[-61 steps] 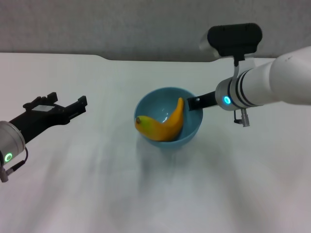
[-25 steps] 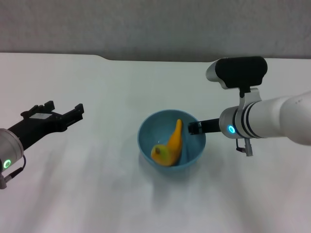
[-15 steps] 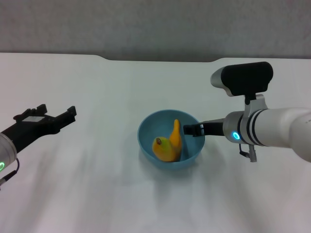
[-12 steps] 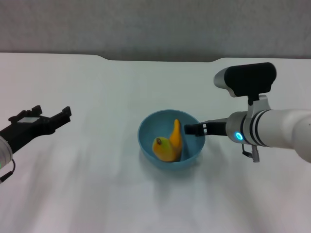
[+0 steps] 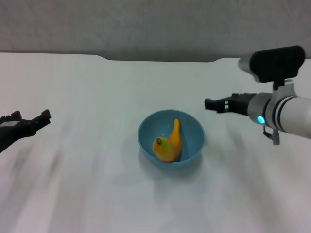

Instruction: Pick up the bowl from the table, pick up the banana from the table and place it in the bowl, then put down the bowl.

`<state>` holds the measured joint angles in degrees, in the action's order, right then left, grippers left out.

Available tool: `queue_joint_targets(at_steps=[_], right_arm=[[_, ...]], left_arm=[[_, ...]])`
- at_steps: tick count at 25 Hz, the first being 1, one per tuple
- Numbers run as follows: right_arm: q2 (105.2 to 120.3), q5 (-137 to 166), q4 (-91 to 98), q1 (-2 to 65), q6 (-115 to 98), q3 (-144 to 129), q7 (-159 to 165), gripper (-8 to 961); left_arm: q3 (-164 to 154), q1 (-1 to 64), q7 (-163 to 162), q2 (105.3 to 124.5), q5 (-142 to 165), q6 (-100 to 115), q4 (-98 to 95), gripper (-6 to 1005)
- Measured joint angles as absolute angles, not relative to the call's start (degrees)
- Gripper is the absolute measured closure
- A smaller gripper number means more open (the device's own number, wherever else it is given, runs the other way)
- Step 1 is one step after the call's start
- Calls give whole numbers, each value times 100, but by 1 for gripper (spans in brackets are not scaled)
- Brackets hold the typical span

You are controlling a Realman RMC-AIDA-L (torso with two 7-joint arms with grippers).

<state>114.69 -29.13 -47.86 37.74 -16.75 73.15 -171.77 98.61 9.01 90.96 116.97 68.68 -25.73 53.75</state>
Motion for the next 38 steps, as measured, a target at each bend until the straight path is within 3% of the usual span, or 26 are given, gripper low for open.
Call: queue_joint_targets(at_steps=[15,22,30,38], right_arm=[[11460,-2254,-3687,3615,-139,8266,-17167,100],[11496,-1887,-2913,3552,892,8176,-17172,102],[11515,-1865,-2451,3161,2414,7614,-17173,102],[11546,-1915,-1927,2505,4005,6837,-17161,102]], left_arm=[[10212,1072,11787,11716,4453,-2689,4265,103],[10568,1250,13900,11741,2576,-3818,2936,104],[10526,1798,15458,11761,1277,-5346,1194,106],[10290,1796,15375,11799,1248,-5542,1070,105]])
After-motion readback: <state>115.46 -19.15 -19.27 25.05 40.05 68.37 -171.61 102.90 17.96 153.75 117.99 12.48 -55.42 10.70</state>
